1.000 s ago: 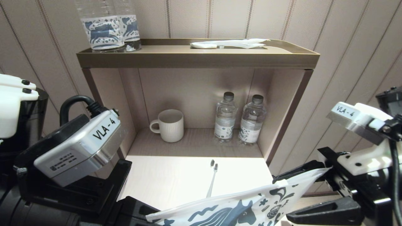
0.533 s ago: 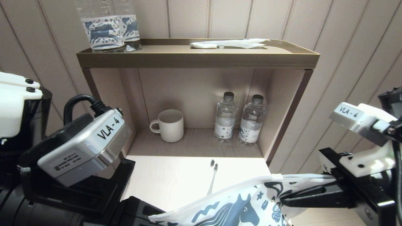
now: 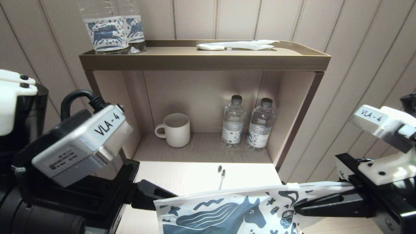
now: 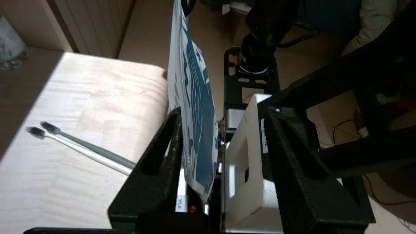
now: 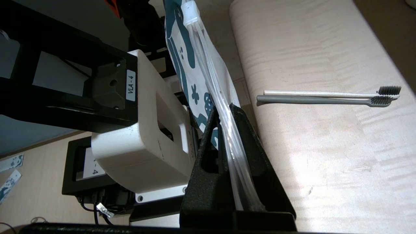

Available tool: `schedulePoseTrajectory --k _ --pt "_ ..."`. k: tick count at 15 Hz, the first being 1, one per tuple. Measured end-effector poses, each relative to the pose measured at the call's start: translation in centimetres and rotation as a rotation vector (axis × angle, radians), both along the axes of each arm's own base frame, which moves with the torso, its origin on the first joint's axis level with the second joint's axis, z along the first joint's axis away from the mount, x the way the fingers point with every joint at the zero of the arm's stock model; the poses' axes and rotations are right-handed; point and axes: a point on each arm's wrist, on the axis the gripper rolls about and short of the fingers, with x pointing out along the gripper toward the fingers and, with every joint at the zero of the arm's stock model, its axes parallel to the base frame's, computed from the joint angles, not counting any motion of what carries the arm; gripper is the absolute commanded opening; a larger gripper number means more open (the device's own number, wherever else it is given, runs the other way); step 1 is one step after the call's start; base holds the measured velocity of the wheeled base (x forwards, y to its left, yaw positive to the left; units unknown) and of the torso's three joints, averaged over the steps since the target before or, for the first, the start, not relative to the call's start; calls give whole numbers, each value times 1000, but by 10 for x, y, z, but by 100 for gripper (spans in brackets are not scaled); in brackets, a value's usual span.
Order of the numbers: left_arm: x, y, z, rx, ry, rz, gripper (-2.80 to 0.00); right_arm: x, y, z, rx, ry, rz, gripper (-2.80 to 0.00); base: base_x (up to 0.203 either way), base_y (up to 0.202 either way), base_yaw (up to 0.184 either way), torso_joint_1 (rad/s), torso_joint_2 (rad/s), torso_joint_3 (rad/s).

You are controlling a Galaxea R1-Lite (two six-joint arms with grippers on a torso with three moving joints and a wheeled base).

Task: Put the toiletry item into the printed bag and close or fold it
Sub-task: Hand it to the other hand, then open the storage bag

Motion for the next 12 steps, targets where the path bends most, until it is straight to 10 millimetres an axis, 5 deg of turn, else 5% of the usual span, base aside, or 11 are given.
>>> schedulePoseTrajectory --k 7,12 --pt "11 -13 44 -80 -76 3 0 -3 3 -2 -4 5 21 -280 0 0 0 0 0 0" --pt "34 -50 34 -18 -29 -32 0 -4 3 -3 -4 7 24 -280 0 0 0 0 0 0"
